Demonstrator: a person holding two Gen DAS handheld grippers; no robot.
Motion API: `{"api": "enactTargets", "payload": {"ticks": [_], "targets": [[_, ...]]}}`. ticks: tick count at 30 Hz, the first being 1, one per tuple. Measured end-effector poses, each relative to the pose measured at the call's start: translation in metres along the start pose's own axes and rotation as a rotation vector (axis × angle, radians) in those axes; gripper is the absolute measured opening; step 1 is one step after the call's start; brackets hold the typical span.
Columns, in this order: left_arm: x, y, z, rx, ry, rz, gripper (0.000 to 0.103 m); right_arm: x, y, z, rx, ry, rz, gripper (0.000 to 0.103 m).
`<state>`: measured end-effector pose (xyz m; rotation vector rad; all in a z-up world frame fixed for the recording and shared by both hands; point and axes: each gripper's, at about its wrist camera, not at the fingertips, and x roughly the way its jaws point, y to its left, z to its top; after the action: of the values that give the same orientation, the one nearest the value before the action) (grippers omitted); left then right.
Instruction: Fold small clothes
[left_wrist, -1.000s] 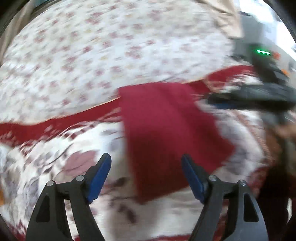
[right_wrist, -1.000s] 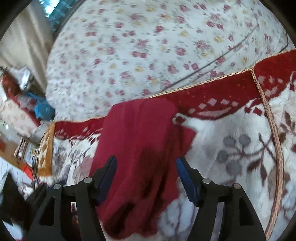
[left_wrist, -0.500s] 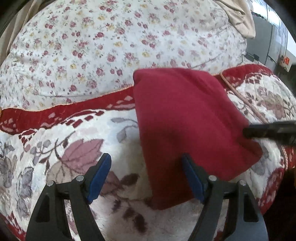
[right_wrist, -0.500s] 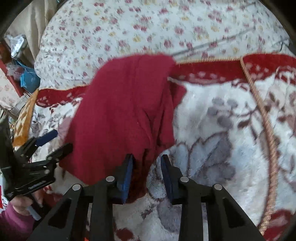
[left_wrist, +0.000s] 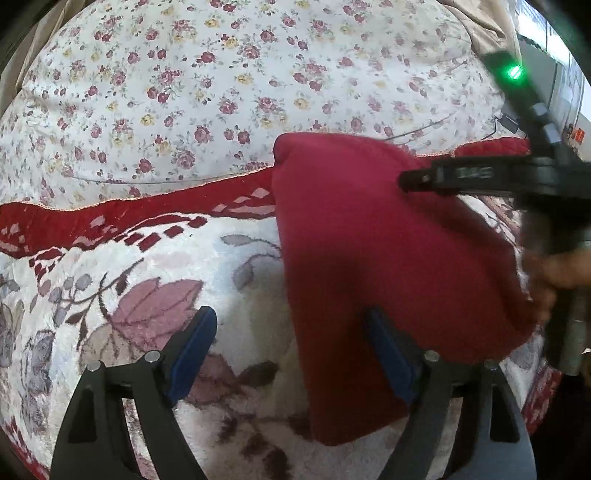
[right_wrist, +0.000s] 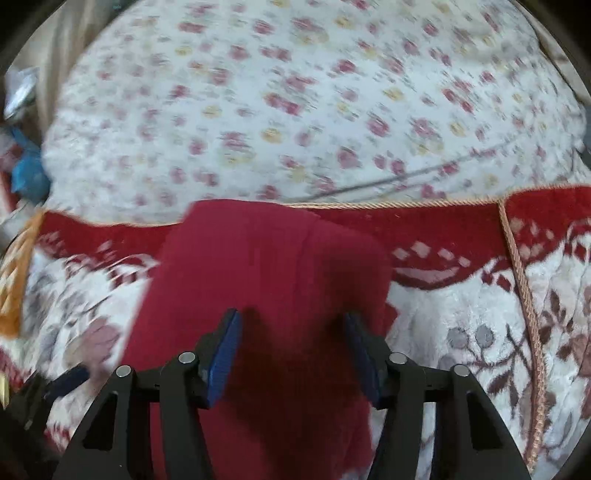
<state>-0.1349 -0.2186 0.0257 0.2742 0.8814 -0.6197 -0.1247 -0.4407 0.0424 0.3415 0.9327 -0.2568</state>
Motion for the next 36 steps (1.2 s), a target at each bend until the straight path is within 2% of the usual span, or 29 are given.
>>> {"api": "enactTargets", "payload": {"ticks": [3,8,12,14,19,23,25,27,32,36], "targets": [[0.001,-0.002,0.001,0.007,-0.002,-0.002,0.085,0.013,-0.012,-0.003,0.012,-0.010,-0.046,0.059],[0.002,-0.003,0.001,0.010,-0.002,-0.001,0.086,0.019,-0.022,-0.005,0.048,-0.005,-0.013,0.061],[0.003,-0.004,-0.001,0.018,-0.002,0.019,0.086,-0.001,-0.028,-0.011,0.105,0.039,0.029,0.070],[0.003,-0.003,-0.002,0.015,-0.002,0.020,0.086,-0.017,-0.027,-0.022,0.106,0.036,0.062,0.070],[0.003,-0.002,-0.004,0.006,-0.001,0.018,0.086,-0.053,-0.011,-0.057,0.019,-0.003,0.037,0.070],[0.003,-0.002,-0.004,0.005,-0.002,0.016,0.086,-0.056,-0.015,-0.080,-0.003,0.003,-0.008,0.070],[0.004,-0.003,-0.006,0.003,0.003,0.017,0.086,-0.045,-0.024,-0.094,0.035,0.021,0.018,0.072],[0.005,-0.003,-0.007,0.003,0.001,0.022,0.087,-0.043,-0.035,-0.101,0.086,-0.009,0.052,0.078],[0.005,-0.002,-0.008,-0.011,-0.006,0.021,0.089,-0.048,-0.045,-0.100,0.125,-0.024,0.115,0.082],[0.002,0.002,-0.002,-0.031,-0.023,-0.017,0.089,-0.061,-0.045,-0.093,0.141,-0.066,0.126,0.084]]}}
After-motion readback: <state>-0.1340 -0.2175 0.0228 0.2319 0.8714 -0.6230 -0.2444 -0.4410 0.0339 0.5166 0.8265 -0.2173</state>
